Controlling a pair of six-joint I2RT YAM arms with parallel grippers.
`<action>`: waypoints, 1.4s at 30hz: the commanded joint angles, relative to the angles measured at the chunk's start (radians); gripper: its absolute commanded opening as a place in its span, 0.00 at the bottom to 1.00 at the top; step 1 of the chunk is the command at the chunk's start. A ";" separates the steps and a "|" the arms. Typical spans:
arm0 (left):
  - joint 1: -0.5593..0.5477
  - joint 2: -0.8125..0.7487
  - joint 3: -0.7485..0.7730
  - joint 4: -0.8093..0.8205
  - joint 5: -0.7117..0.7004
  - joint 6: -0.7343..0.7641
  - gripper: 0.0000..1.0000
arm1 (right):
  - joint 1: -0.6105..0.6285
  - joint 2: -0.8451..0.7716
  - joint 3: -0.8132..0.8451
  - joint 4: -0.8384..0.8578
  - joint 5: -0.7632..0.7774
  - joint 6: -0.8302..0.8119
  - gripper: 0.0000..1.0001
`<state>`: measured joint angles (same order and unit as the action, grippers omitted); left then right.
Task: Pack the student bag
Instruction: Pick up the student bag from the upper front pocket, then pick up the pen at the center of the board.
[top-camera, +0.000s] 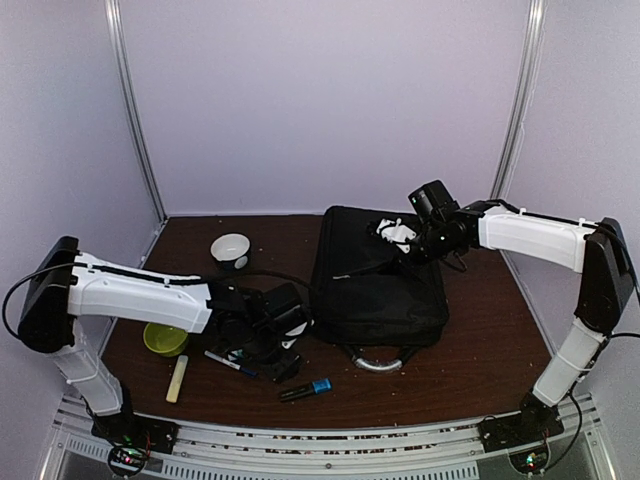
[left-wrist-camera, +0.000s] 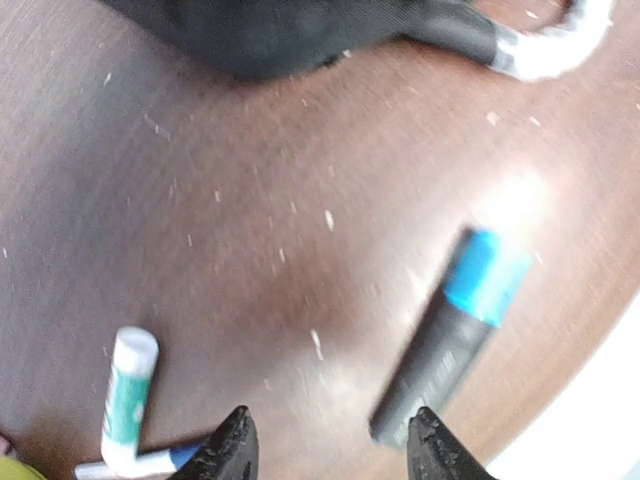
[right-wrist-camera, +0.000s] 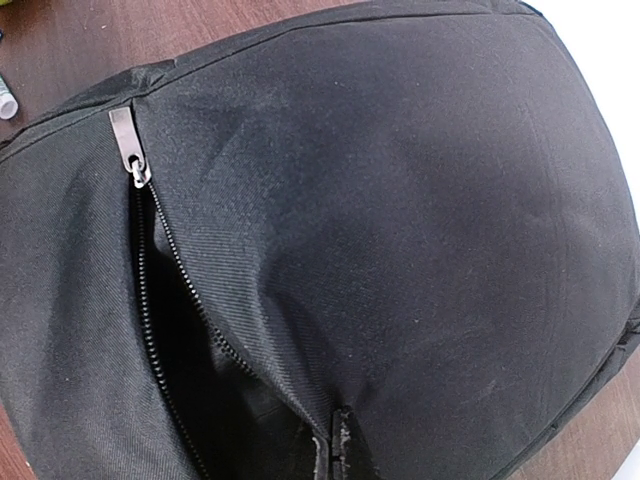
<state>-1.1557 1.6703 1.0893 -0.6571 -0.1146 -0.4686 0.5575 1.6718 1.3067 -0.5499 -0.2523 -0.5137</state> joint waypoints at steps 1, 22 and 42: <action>-0.036 -0.067 -0.043 0.015 0.052 -0.043 0.54 | -0.003 -0.026 0.043 0.004 -0.049 0.030 0.00; -0.116 0.254 0.200 -0.188 0.003 0.119 0.44 | -0.005 -0.055 0.028 0.007 -0.073 0.029 0.00; -0.115 0.101 0.417 -0.335 -0.007 0.220 0.16 | -0.004 -0.044 0.051 -0.018 -0.114 0.048 0.00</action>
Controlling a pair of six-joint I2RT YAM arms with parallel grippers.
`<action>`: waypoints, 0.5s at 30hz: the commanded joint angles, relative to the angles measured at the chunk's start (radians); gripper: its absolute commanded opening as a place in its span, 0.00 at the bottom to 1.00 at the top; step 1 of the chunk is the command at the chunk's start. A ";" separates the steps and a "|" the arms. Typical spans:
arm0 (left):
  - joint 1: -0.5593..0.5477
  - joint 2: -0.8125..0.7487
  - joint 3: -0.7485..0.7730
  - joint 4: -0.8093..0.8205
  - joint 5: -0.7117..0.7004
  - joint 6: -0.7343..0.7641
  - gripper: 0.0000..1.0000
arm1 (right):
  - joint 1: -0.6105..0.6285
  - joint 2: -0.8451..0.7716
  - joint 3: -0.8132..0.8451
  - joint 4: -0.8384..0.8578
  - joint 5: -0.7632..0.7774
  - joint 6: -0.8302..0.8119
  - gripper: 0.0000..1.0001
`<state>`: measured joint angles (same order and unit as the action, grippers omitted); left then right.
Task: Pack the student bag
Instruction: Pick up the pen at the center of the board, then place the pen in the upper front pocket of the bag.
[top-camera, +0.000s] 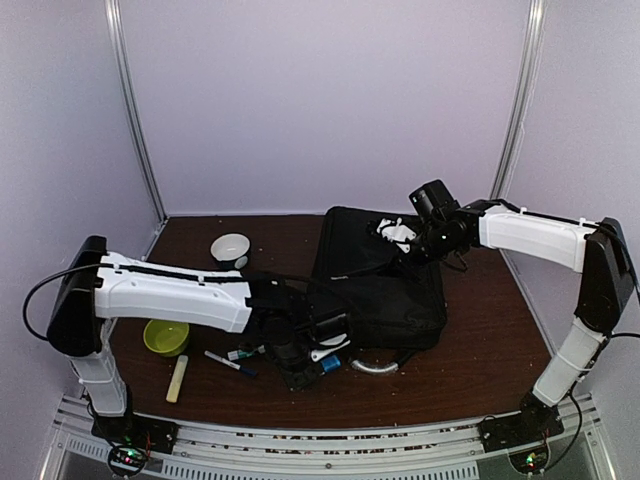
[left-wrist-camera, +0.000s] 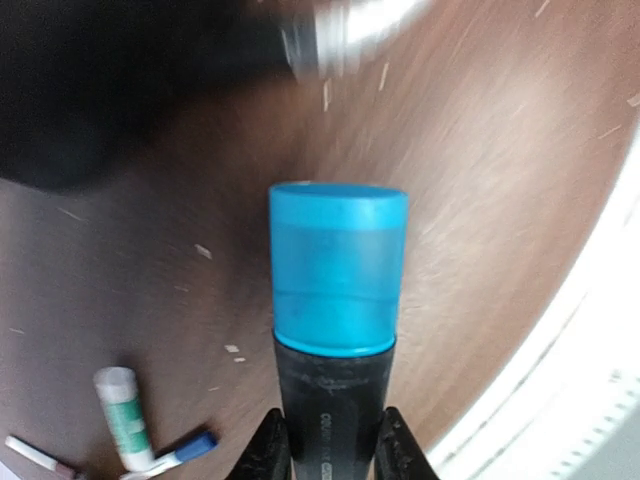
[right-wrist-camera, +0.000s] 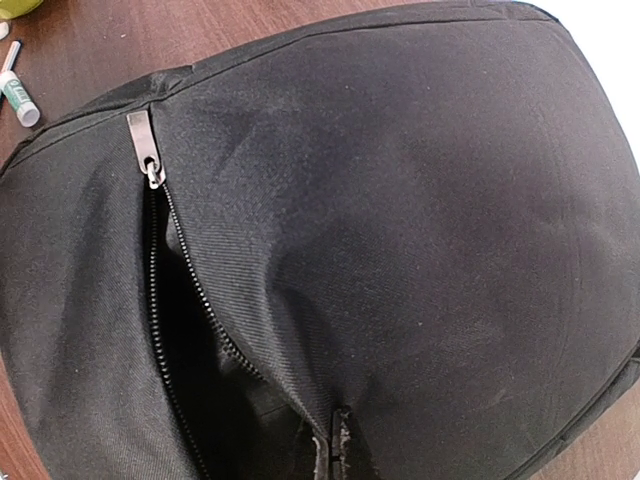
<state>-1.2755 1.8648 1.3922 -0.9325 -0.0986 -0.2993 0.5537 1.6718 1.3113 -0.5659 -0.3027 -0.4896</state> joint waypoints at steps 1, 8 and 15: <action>0.005 -0.095 0.145 -0.070 -0.024 0.066 0.16 | 0.000 -0.044 0.050 -0.006 -0.067 0.027 0.00; 0.094 -0.051 0.317 0.000 -0.043 0.131 0.16 | 0.000 -0.057 0.075 -0.026 -0.115 0.053 0.00; 0.137 0.024 0.348 0.364 -0.109 0.320 0.15 | 0.000 -0.064 0.075 -0.028 -0.158 0.075 0.00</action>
<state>-1.1400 1.8523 1.7374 -0.8345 -0.1749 -0.1184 0.5537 1.6714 1.3380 -0.6167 -0.3683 -0.4515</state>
